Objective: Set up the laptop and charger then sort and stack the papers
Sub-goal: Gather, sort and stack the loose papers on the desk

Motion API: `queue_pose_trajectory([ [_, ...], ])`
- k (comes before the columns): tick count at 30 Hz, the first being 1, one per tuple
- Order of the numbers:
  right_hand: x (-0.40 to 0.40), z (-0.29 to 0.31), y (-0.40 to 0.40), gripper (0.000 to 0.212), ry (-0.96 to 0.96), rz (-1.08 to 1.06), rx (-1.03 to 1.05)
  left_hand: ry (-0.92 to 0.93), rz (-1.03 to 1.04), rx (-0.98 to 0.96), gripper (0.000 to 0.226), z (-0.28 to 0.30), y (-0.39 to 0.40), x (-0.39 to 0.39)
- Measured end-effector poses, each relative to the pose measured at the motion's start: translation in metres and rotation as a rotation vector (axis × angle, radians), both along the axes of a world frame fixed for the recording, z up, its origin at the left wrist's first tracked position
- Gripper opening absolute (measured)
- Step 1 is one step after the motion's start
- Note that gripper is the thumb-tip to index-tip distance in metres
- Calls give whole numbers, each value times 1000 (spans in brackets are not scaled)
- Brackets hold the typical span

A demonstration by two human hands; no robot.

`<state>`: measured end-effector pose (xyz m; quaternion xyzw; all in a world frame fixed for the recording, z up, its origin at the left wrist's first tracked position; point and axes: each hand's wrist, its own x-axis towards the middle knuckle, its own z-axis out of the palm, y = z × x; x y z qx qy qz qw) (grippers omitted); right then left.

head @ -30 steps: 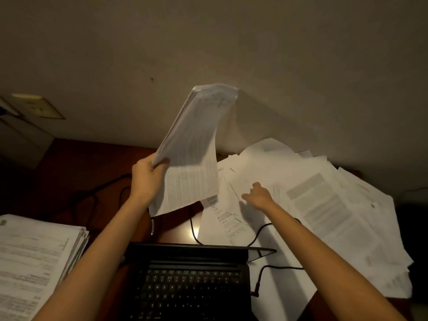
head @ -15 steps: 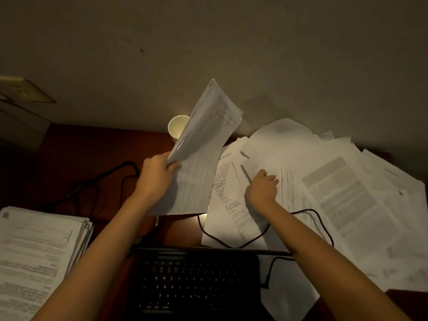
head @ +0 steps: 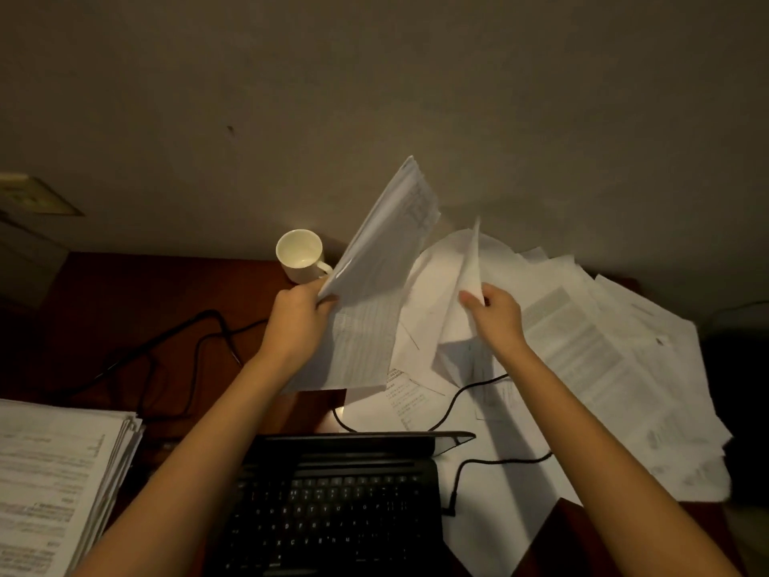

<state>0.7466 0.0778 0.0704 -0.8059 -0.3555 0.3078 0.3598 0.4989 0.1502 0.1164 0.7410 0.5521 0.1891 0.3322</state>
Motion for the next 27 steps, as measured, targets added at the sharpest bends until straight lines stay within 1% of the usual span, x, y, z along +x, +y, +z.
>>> queue_pose_trajectory([
  [3,-7,51,-4,27,274,5,172,-106,-43,93,20,12,-15,21],
  [5,-12,83,-5,21,426,7,289,-199,-77,125,18,21,-24,32],
  [6,-13,99,-6,20,488,6,341,-236,-106,140,23,24,-27,36],
  [7,-15,115,-7,21,536,7,383,-265,-144,158,34,26,-30,39],
  [8,-16,128,-8,22,562,13,418,-296,-184,170,44,26,-33,42],
  [9,-17,142,-9,23,566,19,440,-339,-201,165,49,27,-37,45],
  [10,-18,152,-10,22,555,27,454,-404,-190,136,48,28,-41,48],
  [12,-20,170,-12,17,518,18,460,-570,-103,19,30,30,-50,57],
  [13,-20,177,-13,15,498,3,459,-623,-60,-25,20,32,-55,61],
  [14,-20,181,-14,13,485,-17,460,-666,-30,-47,15,33,-59,65],
  [16,-18,187,-14,13,489,-71,465,-776,23,-79,18,37,-67,73],
  [17,-17,190,-14,14,508,-95,467,-811,45,-92,15,40,-72,76],
  [18,-17,191,-14,14,541,-112,471,-822,61,-95,15,42,-75,81],
  [20,-18,191,-14,14,628,-127,471,-748,113,-44,25,43,-83,88],
  [22,-17,191,-17,13,682,-109,433,-688,137,-1,26,42,-88,96],
  [23,-14,190,-19,14,691,-88,406,-677,124,7,24,40,-90,100],
  [25,3,183,-27,28,696,-64,374,-657,118,16,17,33,-95,106],
  [26,17,174,-32,33,669,-78,360,-623,120,35,15,30,-97,109],
  [27,34,161,-39,32,618,-106,329,-580,120,56,14,27,-99,112],
])
